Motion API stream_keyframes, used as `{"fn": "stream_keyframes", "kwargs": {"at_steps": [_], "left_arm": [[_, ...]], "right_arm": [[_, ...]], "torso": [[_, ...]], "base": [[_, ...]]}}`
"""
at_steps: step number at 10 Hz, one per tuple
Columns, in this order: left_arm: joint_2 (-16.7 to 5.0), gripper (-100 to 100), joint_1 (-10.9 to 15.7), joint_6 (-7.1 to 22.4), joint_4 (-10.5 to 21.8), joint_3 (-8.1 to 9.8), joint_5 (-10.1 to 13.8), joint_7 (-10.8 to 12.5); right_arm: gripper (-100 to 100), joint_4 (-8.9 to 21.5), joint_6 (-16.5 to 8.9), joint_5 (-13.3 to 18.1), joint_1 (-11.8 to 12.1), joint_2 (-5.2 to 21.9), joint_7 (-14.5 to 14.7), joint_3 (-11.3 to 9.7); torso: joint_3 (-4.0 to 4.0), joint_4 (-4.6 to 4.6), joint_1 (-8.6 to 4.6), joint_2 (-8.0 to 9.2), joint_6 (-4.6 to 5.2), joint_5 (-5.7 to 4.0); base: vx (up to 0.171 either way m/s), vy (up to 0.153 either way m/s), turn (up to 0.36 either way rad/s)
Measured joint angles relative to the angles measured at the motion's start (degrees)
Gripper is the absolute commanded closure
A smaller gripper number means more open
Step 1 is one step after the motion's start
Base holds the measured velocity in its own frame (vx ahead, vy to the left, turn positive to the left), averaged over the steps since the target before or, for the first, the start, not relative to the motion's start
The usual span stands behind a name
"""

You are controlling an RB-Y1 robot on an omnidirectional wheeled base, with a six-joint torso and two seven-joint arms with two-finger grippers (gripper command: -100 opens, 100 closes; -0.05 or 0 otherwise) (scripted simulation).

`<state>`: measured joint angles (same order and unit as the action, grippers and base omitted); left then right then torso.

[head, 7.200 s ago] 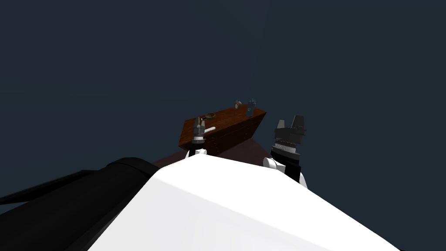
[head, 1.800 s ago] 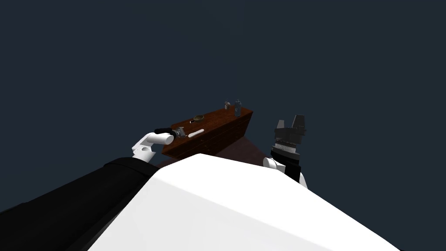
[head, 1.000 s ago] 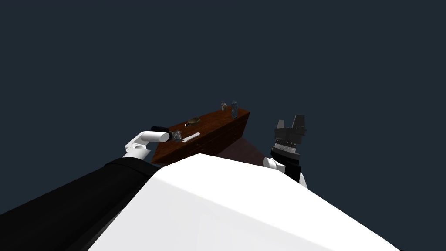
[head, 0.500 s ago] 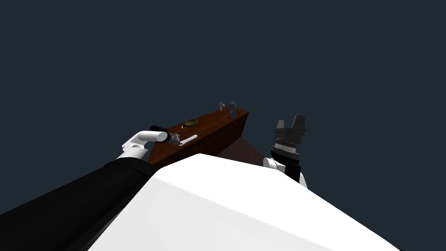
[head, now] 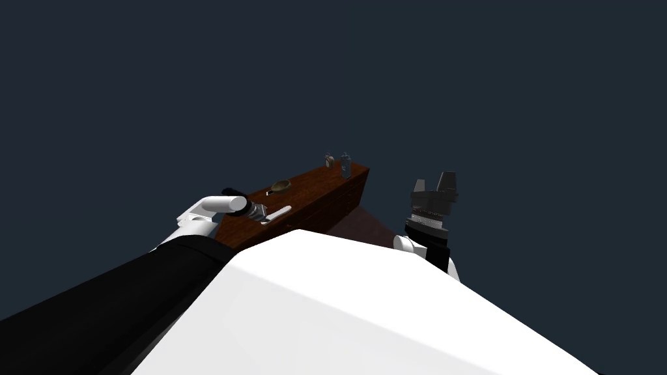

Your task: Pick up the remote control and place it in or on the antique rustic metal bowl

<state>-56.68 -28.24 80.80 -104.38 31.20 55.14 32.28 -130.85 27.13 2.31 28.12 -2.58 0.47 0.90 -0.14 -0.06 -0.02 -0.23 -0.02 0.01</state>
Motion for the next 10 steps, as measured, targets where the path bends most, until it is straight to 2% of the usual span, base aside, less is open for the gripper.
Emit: {"fn": "stream_keyframes", "kwargs": {"at_steps": [2,7,9,10], "left_arm": [[-0.6,-100,-0.4,2.8,1.2,0.54,2.1,-0.4],[-1.6,-100,-0.8,10.0,5.0,0.2,7.1,-0.9],[-0.8,-100,-2.4,12.3,5.6,0.21,8.7,-1.2],[-0.8,0,-2.5,12.5,5.6,0.24,8.9,-1.3]], "right_arm": [[0,0.0,0.0,0.0,0.0,0.0,0.0,0.0],[0,0.0,0.0,0.0,0.0,0.0,0.0,0.0],[0,0.0,0.0,0.0,0.0,0.0,0.0,0.0],[0,0.0,0.0,0.0,0.0,0.0,0.0,0.0]], "torso": [[-0.02,-0.01,0.01,-0.04,0.0,0.0],[-0.02,-0.01,0.08,-0.03,0.01,0.02],[-0.06,-0.03,0.09,-0.11,-0.01,0.02],[0.01,0.0,0.05,0.03,-0.01,0.01]], "base": [[0.07,0.008,-0.056],[0.078,0.015,-0.073],[0.07,0.024,-0.038],[0.007,0.003,0.001]]}}
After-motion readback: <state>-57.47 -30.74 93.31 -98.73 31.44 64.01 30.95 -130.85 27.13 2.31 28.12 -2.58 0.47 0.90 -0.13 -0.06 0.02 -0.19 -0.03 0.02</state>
